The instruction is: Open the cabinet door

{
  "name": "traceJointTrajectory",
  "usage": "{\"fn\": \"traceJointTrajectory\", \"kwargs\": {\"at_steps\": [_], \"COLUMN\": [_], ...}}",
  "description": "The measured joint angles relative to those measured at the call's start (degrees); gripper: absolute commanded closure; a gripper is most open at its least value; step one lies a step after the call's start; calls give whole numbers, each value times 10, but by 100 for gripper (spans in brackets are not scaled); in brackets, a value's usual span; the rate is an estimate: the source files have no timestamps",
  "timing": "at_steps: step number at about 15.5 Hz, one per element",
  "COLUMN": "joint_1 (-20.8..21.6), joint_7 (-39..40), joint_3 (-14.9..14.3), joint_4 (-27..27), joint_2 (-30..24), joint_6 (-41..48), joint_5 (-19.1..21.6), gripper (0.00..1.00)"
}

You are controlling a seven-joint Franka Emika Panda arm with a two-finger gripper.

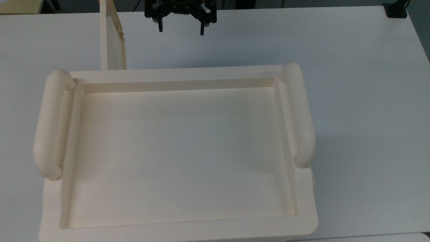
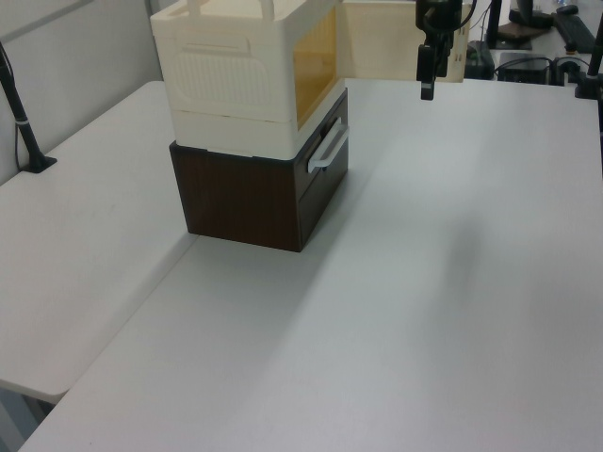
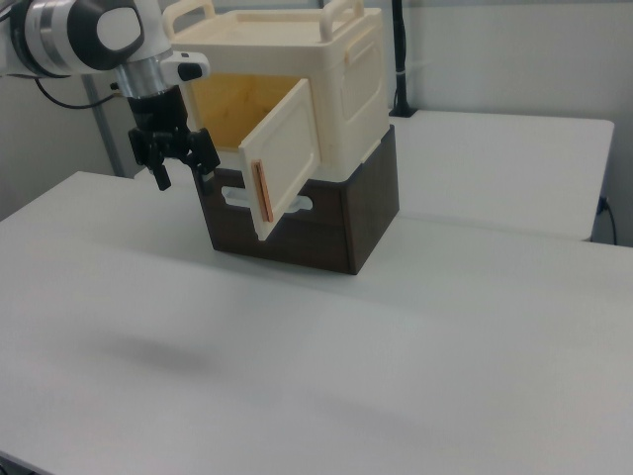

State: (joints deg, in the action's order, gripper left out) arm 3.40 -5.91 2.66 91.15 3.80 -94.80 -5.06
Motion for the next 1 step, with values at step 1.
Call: {"fn": "traceJointTrajectory", "kwargs": {"at_steps": [1], "joint_1": [0], "joint_7": [0], "joint_3": [0], "joint_4": [1], "joint_2": [0], "joint_6": [0], "joint_5": [0], "gripper": [0]}}
